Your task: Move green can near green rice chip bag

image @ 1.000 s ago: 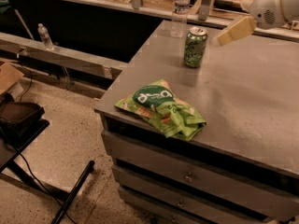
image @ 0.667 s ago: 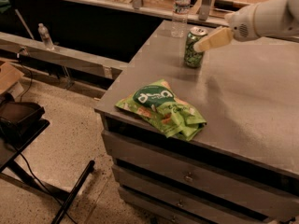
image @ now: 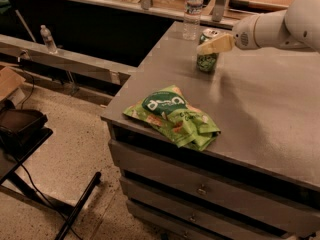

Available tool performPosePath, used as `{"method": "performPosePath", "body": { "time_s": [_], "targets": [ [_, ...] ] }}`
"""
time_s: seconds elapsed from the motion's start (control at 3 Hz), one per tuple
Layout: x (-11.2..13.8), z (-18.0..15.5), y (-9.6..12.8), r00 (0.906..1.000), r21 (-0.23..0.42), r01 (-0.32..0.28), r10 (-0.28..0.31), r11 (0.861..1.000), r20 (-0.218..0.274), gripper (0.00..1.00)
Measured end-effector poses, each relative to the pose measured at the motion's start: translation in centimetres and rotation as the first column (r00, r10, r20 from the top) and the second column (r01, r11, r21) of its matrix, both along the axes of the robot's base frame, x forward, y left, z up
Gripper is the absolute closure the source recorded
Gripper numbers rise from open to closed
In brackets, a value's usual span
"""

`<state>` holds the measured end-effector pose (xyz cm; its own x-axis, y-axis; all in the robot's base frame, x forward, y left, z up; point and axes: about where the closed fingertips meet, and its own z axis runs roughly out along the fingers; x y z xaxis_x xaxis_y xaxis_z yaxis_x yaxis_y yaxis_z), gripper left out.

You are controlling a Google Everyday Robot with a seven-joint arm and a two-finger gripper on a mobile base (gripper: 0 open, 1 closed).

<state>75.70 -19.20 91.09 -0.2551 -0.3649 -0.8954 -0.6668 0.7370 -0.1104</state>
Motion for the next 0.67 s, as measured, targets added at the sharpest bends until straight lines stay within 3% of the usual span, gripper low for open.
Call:
{"method": "performPosePath", "body": {
  "time_s": [0.67],
  "targets": [
    [0.16, -0.37, 0.63, 0.9999, 0.002, -0.009, 0.009, 1.000, -0.005, 0.41]
  ]
}}
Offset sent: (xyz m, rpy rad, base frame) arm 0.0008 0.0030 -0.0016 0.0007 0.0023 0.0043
